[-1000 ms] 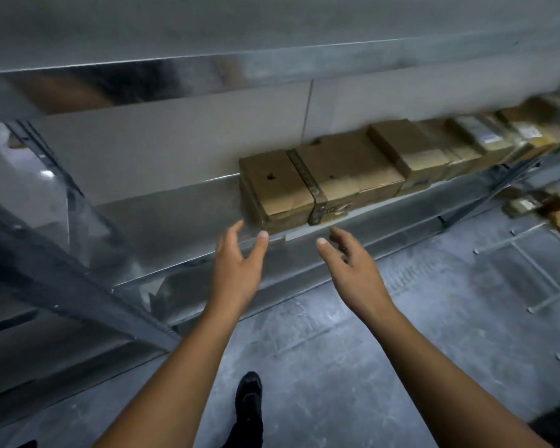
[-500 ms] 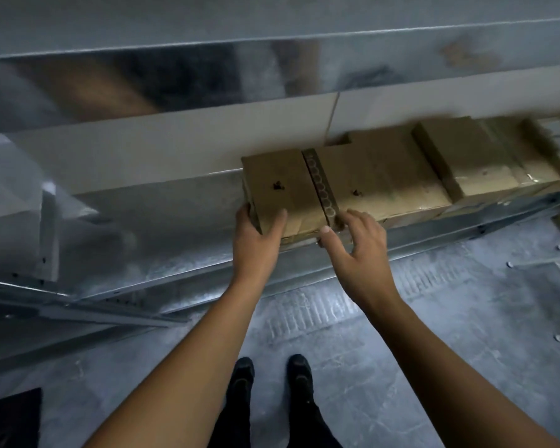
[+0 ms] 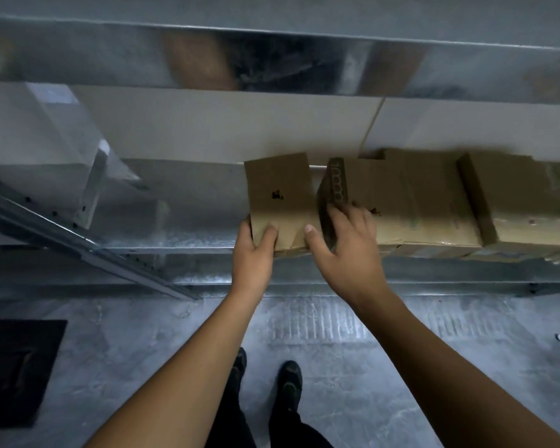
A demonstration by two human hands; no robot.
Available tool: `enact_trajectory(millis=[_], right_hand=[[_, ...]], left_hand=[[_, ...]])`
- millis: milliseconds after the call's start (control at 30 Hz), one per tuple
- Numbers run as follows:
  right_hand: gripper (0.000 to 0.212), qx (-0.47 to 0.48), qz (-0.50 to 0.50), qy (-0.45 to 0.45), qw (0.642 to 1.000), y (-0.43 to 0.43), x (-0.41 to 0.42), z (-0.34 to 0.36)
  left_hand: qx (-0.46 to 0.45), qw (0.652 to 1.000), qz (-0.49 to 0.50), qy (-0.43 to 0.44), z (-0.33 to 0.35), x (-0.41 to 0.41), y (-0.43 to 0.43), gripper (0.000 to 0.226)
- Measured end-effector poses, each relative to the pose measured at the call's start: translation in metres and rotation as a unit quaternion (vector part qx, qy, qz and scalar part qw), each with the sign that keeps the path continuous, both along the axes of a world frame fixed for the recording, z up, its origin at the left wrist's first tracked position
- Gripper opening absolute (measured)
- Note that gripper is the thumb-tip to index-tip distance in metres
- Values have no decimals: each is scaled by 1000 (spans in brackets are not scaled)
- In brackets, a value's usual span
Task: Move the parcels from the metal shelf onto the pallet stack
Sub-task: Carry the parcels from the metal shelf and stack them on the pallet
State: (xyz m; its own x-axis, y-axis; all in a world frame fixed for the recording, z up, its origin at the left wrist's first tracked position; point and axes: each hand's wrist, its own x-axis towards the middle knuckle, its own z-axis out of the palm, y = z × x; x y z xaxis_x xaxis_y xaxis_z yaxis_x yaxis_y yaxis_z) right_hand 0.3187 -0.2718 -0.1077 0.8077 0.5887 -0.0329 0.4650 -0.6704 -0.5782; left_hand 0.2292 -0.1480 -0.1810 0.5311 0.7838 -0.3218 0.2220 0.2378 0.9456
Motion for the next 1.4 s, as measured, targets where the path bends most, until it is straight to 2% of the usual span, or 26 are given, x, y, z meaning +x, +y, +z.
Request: enact_trajectory(millis=[133, 267, 367, 467, 600, 800, 1000, 1400], right_hand=[[69, 7, 29, 8, 1000, 2, -5, -3], [66, 19, 73, 71, 995, 6, -11, -6], [58, 53, 101, 112, 987, 13, -25, -6], [53, 73, 125, 121, 982, 24, -46, -1], [59, 83, 182, 135, 970, 47, -91, 10], [68, 109, 294, 153, 937, 97, -190, 24], [62, 138, 358, 165, 909, 159, -317, 38], [55, 161, 485, 224, 830, 266, -577, 61]], left_hand=[[-56, 997, 37, -43, -1, -19, -8, 31], [-101, 991, 42, -81, 2, -40, -18, 26], [-99, 988, 59, -99, 6, -65, -26, 25], [-82, 985, 98, -116, 12, -97, -27, 34], [-47, 975, 170, -131, 25, -147, -16, 39], [3, 948, 288, -132, 53, -249, 15, 43], [60, 916, 371, -141, 82, -378, 47, 44], [153, 854, 487, -97, 121, -636, 107, 47]])
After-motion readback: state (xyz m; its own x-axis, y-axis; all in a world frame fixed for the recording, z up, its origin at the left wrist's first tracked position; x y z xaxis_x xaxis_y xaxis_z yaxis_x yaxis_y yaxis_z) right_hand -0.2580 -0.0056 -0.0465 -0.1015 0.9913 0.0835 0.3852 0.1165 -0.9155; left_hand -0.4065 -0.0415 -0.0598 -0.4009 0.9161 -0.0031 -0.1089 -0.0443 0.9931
